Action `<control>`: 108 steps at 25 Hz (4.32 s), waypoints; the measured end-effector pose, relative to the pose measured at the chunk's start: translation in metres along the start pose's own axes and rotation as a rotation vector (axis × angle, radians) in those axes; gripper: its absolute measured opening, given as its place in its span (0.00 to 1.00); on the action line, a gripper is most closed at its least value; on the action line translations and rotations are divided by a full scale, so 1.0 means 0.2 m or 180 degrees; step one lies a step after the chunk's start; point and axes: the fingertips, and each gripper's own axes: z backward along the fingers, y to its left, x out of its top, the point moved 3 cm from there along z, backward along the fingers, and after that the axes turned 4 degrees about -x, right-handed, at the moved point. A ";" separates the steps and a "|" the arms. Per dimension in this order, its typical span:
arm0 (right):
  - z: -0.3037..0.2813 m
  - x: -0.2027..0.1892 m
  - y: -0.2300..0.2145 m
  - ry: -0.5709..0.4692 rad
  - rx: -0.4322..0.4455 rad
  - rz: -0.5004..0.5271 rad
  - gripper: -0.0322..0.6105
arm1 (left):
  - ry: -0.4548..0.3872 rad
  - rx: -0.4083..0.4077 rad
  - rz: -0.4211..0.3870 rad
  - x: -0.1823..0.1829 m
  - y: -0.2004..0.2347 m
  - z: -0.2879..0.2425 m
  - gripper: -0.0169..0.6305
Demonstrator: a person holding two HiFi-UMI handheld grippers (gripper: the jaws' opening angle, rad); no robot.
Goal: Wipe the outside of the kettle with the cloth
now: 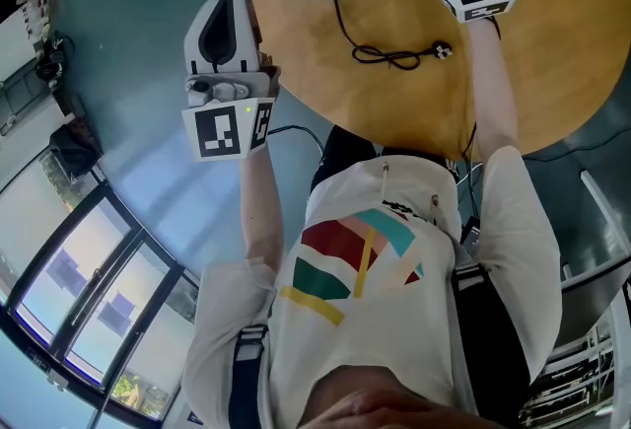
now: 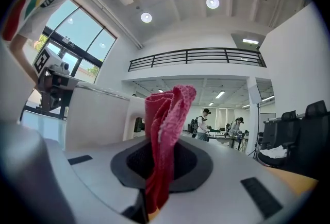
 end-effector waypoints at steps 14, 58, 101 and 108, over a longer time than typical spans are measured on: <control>0.13 -0.21 0.21 0.0242 0.0430 -0.0346 0.11 | -0.0042 0.0011 0.0059 0.00 0.01 0.00 0.09; -0.10 0.02 0.00 0.1035 0.0247 0.2686 0.11 | -0.0207 -0.0017 0.0209 -0.01 -0.03 0.02 0.09; 0.54 0.40 0.37 0.0491 -0.0669 -0.0064 0.11 | -0.0948 0.0116 0.0501 0.29 -0.03 0.39 0.09; 0.88 0.73 0.70 0.0114 -0.0740 -0.0777 0.11 | -0.0977 -0.0129 0.0708 0.40 -0.08 0.54 0.09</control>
